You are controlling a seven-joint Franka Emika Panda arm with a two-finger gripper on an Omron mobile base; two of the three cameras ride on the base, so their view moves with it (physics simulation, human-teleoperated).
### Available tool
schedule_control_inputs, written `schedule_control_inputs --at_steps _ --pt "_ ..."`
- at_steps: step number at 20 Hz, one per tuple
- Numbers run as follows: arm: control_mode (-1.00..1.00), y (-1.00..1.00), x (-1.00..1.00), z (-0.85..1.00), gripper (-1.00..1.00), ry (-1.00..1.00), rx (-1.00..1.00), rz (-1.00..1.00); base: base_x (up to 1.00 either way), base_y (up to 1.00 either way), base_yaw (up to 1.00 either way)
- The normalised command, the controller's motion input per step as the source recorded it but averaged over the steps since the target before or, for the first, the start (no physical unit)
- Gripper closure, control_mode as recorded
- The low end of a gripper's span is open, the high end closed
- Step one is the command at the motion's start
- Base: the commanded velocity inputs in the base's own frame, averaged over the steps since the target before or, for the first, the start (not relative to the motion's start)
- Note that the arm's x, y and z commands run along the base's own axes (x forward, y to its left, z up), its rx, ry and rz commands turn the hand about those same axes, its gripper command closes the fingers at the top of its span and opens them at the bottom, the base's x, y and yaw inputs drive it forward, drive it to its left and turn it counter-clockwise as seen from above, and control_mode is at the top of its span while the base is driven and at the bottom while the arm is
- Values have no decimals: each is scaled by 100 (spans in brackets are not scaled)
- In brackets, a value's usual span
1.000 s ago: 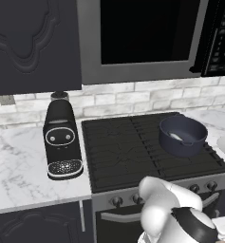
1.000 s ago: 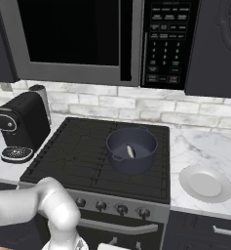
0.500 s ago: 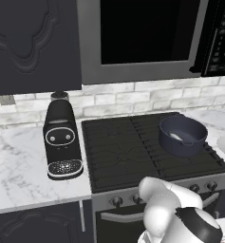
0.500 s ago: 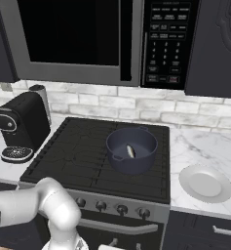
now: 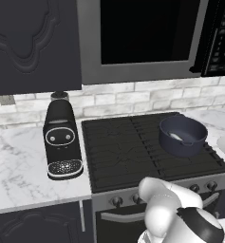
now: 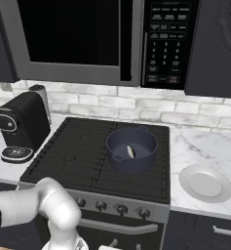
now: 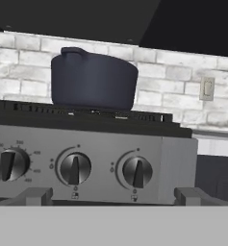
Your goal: Retrieve the frozen meat and place it in the pot on a burner. Then turn the burner on.
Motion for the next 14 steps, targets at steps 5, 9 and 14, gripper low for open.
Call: schedule_control_inputs --at_steps 5,9,14 --pt "-100 -1 0 -1 -100 1 0 0 0 0 0" --pt "-100 -6 0 0 -100 1 0 0 0 0 0" --pt "-100 -13 4 0 -100 2 0 0 0 0 0"
